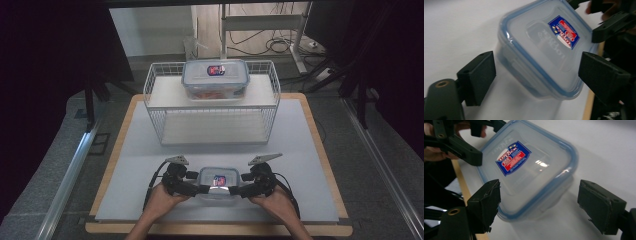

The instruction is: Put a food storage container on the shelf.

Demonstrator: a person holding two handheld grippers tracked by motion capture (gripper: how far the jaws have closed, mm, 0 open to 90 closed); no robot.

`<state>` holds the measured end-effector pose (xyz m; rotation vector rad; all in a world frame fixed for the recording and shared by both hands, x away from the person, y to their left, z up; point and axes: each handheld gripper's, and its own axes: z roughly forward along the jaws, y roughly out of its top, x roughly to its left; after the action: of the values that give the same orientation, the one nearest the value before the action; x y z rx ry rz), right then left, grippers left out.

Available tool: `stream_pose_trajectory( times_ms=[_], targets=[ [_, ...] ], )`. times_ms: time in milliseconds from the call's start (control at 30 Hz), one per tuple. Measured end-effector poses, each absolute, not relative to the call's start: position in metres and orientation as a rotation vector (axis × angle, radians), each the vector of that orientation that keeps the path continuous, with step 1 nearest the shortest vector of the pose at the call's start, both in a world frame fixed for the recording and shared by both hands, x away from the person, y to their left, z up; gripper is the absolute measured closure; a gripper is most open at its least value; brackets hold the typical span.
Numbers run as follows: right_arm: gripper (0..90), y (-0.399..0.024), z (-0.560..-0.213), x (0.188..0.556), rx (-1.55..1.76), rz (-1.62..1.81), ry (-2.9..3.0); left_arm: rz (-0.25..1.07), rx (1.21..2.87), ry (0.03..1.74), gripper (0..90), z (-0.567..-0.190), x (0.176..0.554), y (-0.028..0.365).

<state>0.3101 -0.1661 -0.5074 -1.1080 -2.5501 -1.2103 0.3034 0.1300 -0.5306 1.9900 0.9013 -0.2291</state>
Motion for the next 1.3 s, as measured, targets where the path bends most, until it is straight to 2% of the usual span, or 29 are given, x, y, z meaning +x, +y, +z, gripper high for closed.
stream_pose_trajectory(
  times_ms=[133,200,233,267,300,333,433,467,500,533,600,967,1300],
  targets=[
    [20.6,-0.163,-0.512,0.314,-1.111,-1.180,-2.466,-0.244,2.000,0.908,19.5,-0.529,0.301,0.129],
    [26.3,-0.165,-0.511,0.314,-1.118,-1.182,-2.453,-0.244,2.000,0.906,22.8,-0.528,0.299,0.131],
    [26.3,-0.165,-0.511,0.314,-1.118,-1.182,-2.453,-0.244,2.000,0.906,24.2,-0.528,0.299,0.131],
    [33.6,-0.169,-0.509,0.312,-1.120,-1.202,-2.444,-0.248,1.986,0.916,25.6,-0.528,0.297,0.133],
    [33.6,-0.169,-0.509,0.312,-1.120,-1.202,-2.444,-0.248,1.986,0.916,26.9,-0.528,0.297,0.133],
    [38.2,-0.173,-0.508,0.309,-1.129,-1.221,-2.433,-0.255,1.979,0.924,28.0,-0.528,0.293,0.134],
    [40.0,-0.174,-0.508,0.306,-1.132,-1.232,-2.428,-0.244,1.970,0.930,34.8,-0.527,0.289,0.135],
    [44.8,-0.176,-0.507,0.302,-1.139,-1.246,-2.422,-0.245,1.948,0.933,37.8,-0.526,0.286,0.139],
    [44.8,-0.176,-0.507,0.302,-1.139,-1.246,-2.422,-0.245,1.948,0.933,41.0,-0.526,0.286,0.139],
    [47.8,-0.178,-0.506,0.301,-1.153,-1.261,-2.404,-0.250,1.929,0.934,41.0,-0.527,0.285,0.141],
    [53.4,-0.183,-0.506,0.297,-1.163,-1.298,-2.365,-0.283,1.888,0.937,48.2,-0.528,0.284,0.147],
    [55.3,-0.188,-0.512,0.290,-1.171,-1.327,-2.277,-0.335,1.826,0.936,56.4,-0.531,0.279,0.155],
    [55.9,-0.189,-0.515,0.290,-1.224,-1.350,-2.200,-0.344,1.783,0.970,56.8,-0.533,0.277,0.156]
  ],
)
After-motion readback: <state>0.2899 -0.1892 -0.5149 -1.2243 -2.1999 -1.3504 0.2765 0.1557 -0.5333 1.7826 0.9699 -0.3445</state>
